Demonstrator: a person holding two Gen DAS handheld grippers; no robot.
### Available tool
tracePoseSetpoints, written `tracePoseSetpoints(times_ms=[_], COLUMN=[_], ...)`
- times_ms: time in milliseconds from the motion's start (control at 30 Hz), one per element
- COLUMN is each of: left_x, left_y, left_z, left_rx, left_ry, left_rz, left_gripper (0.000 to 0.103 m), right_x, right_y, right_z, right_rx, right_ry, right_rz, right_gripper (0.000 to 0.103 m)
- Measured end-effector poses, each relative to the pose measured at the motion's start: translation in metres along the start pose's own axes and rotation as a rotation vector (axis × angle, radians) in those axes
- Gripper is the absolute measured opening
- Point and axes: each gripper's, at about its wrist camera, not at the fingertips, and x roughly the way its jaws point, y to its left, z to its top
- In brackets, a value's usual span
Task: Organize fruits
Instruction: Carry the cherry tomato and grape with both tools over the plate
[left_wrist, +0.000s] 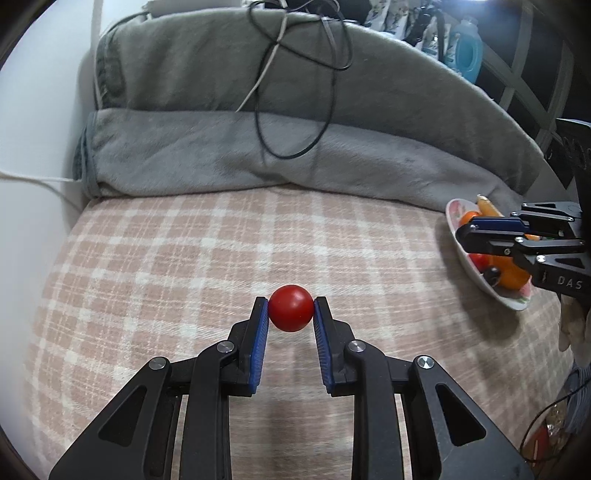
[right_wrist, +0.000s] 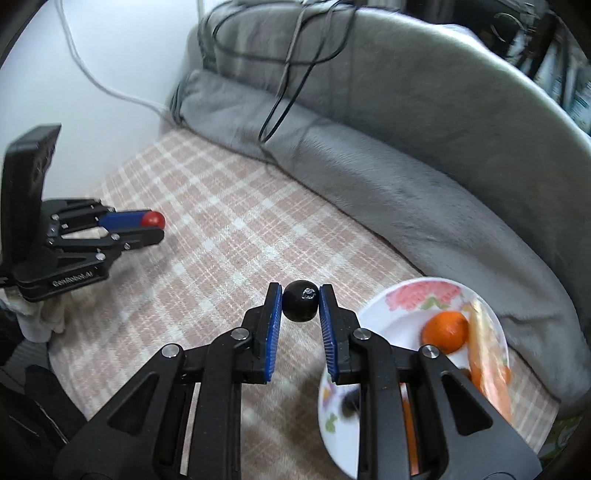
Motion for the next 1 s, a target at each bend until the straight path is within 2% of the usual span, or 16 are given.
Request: tracePoseSetpoints(times_ms=[200,533,1000], left_x=[-0.003,0.004,0.026], left_y=[-0.021,-0.065,-0.128], left_z=[0.011,0.026,0.05], left_rx=[0.031,0.101,0.211], left_ry=[-0.017,-0.03,-0.026], left_rz=[-0.034,-0.098,-0.161], left_gripper=[0.023,0.023,0.023], right_x=[-0.037,-0.078,-0.086], right_y=[-0.019,-0.05,-0.055], right_z=[-0.018,-0.057,-0.087], right_rx=[0.082,0.191,0.229], right_ry=[-0.071,-0.114,-0.126], right_rz=[-0.024,-0.057,-0.032], right_gripper=[0.021,0.021,0.021])
